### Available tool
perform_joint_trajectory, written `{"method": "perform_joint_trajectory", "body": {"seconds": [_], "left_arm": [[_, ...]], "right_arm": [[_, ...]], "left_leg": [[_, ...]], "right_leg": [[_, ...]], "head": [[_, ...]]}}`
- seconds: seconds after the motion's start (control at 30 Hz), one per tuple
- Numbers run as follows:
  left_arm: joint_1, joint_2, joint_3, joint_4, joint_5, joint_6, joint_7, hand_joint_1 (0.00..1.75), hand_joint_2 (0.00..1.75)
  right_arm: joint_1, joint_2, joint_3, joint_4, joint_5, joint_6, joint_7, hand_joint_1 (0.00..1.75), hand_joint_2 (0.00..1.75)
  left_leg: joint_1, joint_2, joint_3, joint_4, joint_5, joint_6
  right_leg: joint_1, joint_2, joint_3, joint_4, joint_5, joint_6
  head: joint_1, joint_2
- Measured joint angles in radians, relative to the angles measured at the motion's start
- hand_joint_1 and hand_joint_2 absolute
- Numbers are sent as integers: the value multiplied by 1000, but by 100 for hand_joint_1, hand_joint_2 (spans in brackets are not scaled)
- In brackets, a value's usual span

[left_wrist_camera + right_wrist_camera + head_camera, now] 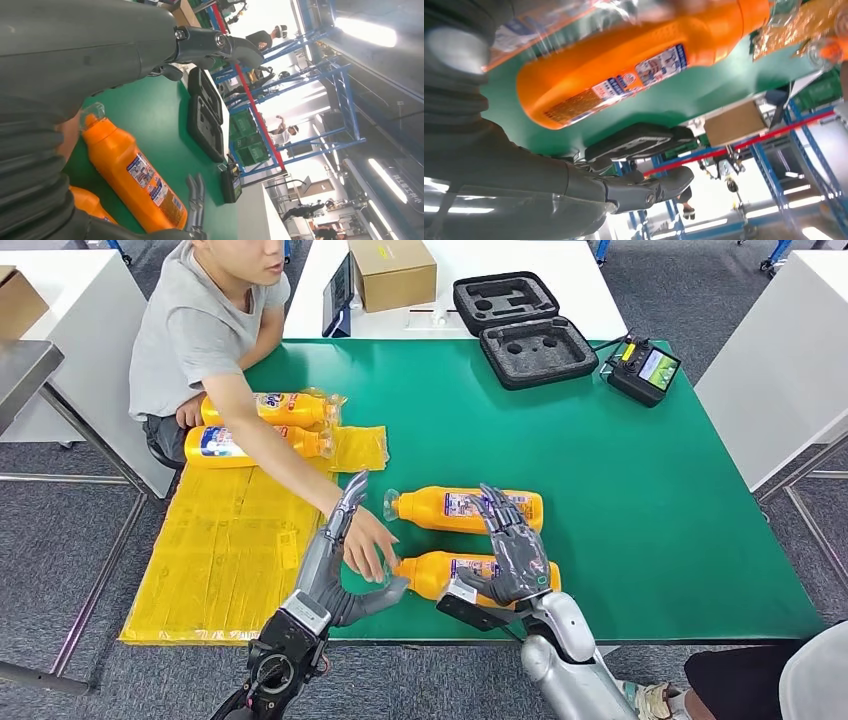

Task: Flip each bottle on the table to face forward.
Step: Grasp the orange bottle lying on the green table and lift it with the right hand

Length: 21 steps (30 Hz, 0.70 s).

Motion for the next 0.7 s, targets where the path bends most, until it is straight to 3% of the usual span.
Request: {"method": "perform_joint_trajectory", "body": {"seconds": [0.33,0.7], "left_arm": [[-3,1,-1,0,-3,15,-1,0,175],[-20,17,-21,3,2,53,-1,0,175]], "right_arm": [[-19,-3,47,3,2,50,9,0,175],[-23,0,129,-54,-112,93,-61,0,175]], "left_leg": [[0,0,0,0,0,0],[0,0,0,0,0,0]], "right_leg": [[0,0,0,0,0,0],[0,0,0,0,0,0]], "head": [[0,0],[0,0]]}}
